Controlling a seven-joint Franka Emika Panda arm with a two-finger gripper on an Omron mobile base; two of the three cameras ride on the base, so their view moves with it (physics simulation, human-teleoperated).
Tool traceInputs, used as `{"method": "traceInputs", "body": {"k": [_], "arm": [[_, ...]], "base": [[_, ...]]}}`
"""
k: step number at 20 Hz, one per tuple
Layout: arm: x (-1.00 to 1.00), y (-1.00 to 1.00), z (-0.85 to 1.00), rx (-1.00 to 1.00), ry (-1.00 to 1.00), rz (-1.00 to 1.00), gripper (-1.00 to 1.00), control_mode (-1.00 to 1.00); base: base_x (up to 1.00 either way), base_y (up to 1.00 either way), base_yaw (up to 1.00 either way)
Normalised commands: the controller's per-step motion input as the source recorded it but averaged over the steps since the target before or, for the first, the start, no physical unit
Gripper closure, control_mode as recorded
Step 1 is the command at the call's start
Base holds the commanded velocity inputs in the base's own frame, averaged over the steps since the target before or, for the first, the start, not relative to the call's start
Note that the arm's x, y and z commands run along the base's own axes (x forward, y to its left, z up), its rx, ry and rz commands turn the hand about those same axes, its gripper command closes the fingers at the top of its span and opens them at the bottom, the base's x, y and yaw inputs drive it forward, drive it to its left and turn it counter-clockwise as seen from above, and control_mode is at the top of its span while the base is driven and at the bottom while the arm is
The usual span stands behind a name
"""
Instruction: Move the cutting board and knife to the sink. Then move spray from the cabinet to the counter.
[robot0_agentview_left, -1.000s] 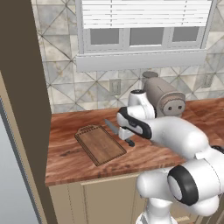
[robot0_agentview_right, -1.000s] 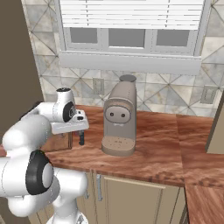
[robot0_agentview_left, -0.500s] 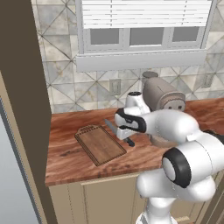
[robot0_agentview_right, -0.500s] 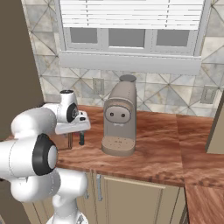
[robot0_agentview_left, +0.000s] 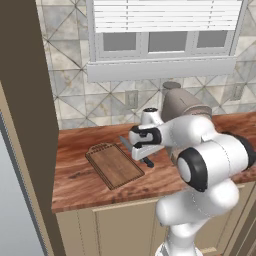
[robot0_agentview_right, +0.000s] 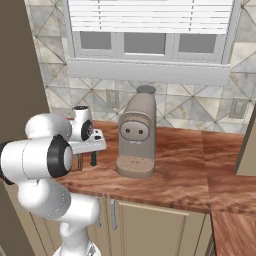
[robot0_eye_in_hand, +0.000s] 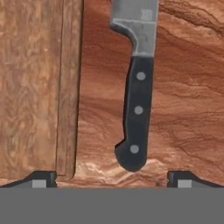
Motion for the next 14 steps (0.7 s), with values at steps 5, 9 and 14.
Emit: {"method": "traceInputs", "body": {"k": [5,9,14], "arm": [[0.24,0.0,-0.21,0.0,0.0,0.0,-1.0,-1.0],[0.21,0.0,-0.17,0.0,0.0,0.0,-1.0,-1.0],[0.24,0.0,-0.17,0.0,0.0,0.01,-1.0,-1.0]], "base": [[0.0,0.0,0.0],[0.0,0.0,0.0],[0.0,0.0,0.0]]}}
